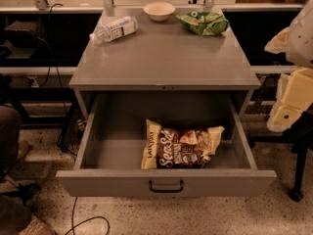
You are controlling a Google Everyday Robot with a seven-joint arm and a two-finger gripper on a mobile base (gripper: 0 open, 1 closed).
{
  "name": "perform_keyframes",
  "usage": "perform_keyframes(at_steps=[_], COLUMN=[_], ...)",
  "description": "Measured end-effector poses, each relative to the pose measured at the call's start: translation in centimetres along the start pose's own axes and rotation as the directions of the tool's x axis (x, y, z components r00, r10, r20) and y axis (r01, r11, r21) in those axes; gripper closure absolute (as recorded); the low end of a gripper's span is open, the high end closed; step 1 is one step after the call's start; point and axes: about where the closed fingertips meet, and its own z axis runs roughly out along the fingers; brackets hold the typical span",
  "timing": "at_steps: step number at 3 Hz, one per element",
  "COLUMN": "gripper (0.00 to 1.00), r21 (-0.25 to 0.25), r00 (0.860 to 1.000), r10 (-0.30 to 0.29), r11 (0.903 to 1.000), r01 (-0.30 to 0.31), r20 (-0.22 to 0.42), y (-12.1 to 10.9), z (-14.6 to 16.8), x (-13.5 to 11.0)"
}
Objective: Pick brown chip bag from top drawer and place on counter
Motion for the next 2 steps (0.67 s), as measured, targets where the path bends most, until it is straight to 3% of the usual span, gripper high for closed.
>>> perform_keyframes(at_steps=[1,2], gripper=[0.0,0.0], r21=[0.004,-0.017], r00=[1.0,0.999], r10=[-0.003,-0.023], r11=[1.0,0.9996], r01=[0.003,0.024], r20=[0.008,0.046], y=[0.1,0.7], z=[0.3,3.0], x=[-0.2,-1.2])
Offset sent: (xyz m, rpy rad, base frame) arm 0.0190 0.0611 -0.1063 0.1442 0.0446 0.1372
